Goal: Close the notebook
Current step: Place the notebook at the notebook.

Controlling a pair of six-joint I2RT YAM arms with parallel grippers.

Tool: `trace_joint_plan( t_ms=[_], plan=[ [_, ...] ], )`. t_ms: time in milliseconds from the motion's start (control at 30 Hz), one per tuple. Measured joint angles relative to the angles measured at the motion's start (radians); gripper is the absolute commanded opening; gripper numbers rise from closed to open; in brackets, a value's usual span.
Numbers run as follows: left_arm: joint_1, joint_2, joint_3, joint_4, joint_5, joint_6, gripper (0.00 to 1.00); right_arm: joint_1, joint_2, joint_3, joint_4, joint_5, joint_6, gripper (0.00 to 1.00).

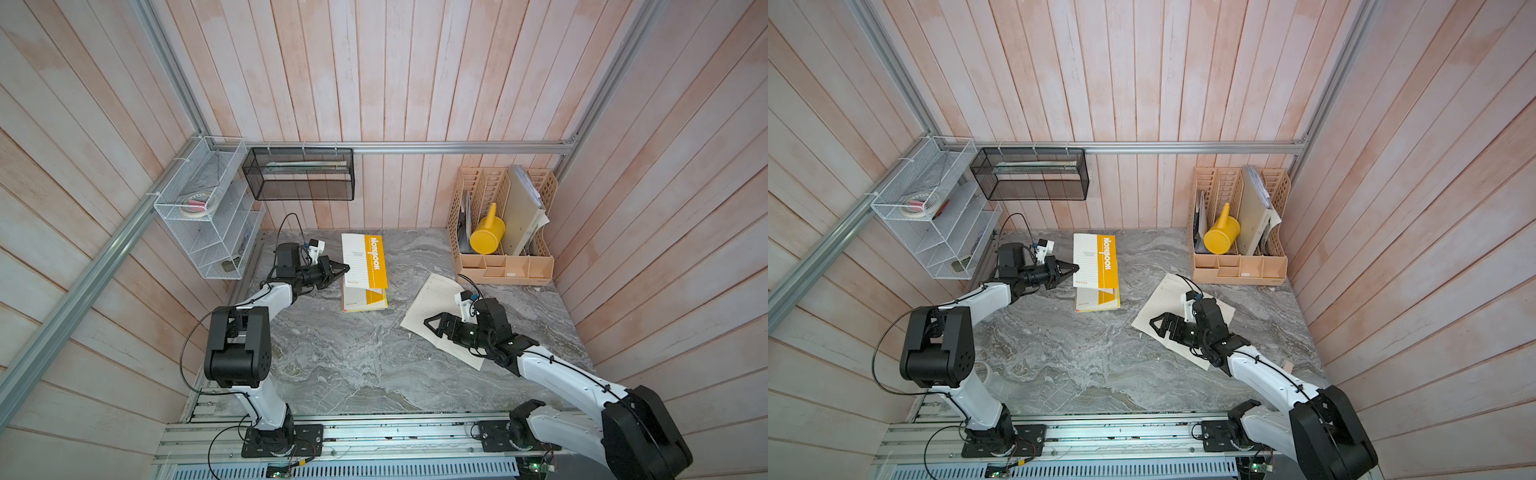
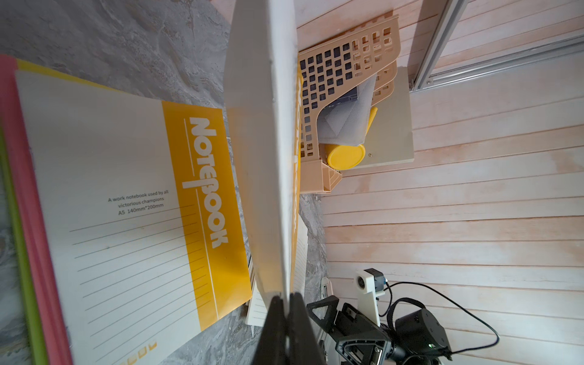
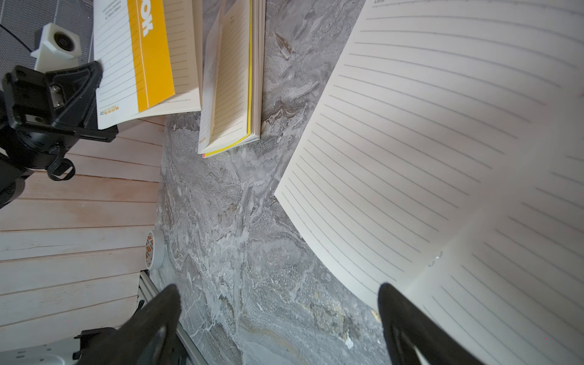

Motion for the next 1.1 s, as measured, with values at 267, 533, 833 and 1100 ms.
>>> trace_joint_plan(
  t_ms=[267,533,833,1100],
  plan=[
    [0.008,0.060,-0.002,0.014,-0.001,0.000,0.00,0.000,0.002,0.000,0.001,-0.001,0.000,0.98],
    [0.009,0.101,-0.013,0.012,-0.008,0.012,0.00,0.000,0.002,-0.001,0.003,-0.008,-0.001,0.98],
    [0.010,0.163,-0.016,-0.014,-0.011,0.051,0.00,0.000,0.002,-0.002,0.003,-0.015,0.000,0.98],
    [0.010,0.181,-0.016,-0.031,-0.027,0.073,0.00,0.000,0.001,-0.002,0.003,-0.019,-0.001,0.98]
  ],
)
